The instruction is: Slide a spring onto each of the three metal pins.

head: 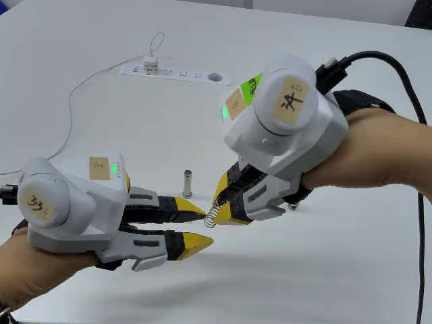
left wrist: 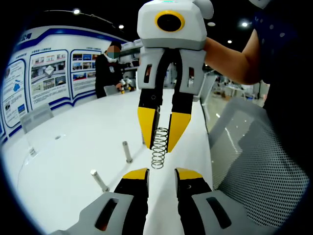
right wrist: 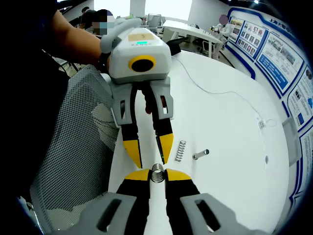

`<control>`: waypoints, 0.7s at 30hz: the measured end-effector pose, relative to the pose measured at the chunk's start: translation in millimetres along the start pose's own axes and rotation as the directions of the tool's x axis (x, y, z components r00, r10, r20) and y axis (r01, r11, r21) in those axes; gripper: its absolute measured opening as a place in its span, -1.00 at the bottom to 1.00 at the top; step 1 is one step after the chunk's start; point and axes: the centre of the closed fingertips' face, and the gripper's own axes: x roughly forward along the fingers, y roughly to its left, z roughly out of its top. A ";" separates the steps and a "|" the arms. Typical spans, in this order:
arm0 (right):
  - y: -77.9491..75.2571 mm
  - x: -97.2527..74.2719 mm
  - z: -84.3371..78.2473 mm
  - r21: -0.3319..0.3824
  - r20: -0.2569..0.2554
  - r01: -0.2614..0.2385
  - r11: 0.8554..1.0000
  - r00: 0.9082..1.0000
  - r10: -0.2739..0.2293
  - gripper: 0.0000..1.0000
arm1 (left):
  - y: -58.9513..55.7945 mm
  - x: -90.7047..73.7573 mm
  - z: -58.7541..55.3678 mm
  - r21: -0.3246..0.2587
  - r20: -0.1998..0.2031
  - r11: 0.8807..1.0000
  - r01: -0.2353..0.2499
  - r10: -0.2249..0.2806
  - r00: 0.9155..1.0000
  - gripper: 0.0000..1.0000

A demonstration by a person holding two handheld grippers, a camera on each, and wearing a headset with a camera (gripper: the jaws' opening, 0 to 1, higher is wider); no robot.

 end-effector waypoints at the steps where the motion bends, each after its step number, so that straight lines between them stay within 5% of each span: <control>1: -0.9 -0.2 -2.2 0.002 -0.007 0.002 1.000 1.000 -0.002 -0.76 | 0.8 -1.1 -0.6 -0.003 0.000 1.000 -0.005 0.005 1.000 -0.53; 21: -34.0 -24.2 -41.0 0.092 -0.071 0.090 0.992 0.994 -0.083 -0.76 | 23.7 -25.2 -13.8 -0.089 0.016 0.987 -0.133 0.135 0.991 -0.27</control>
